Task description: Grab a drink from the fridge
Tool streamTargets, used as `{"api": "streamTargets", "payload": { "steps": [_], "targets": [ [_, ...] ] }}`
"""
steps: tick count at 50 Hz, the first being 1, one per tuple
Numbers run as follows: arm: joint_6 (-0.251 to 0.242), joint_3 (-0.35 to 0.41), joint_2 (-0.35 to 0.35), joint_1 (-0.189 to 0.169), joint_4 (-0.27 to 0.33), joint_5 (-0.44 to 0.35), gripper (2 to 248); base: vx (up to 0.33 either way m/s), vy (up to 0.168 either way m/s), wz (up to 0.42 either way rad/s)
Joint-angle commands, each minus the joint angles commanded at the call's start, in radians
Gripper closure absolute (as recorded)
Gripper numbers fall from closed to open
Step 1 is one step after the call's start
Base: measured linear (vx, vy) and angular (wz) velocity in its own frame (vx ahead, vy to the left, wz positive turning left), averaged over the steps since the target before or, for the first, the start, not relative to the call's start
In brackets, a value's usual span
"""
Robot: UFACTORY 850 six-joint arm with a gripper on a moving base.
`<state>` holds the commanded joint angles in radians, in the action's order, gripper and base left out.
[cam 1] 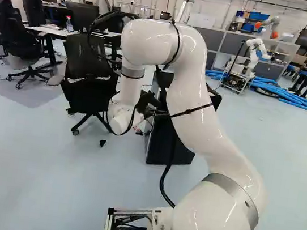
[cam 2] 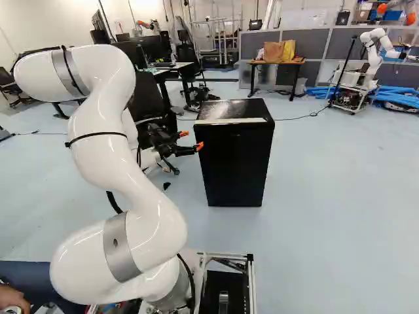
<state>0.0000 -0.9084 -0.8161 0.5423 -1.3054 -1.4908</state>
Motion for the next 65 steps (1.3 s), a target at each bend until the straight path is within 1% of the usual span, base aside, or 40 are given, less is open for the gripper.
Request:
{"api": "streamTargets", "payload": {
  "steps": [30, 47, 65],
  "targets": [
    [0.000, -0.064, -0.031, -0.036, 0.000, -0.036, 3, 0.000, 0.000, 0.000],
    [0.000, -0.091, -0.044, -0.056, 0.000, -0.036, 3, 0.000, 0.000, 0.000],
    [0.000, -0.104, -0.050, -0.076, 0.000, -0.036, 3, 0.000, 0.000, 0.000]
  ]
}}
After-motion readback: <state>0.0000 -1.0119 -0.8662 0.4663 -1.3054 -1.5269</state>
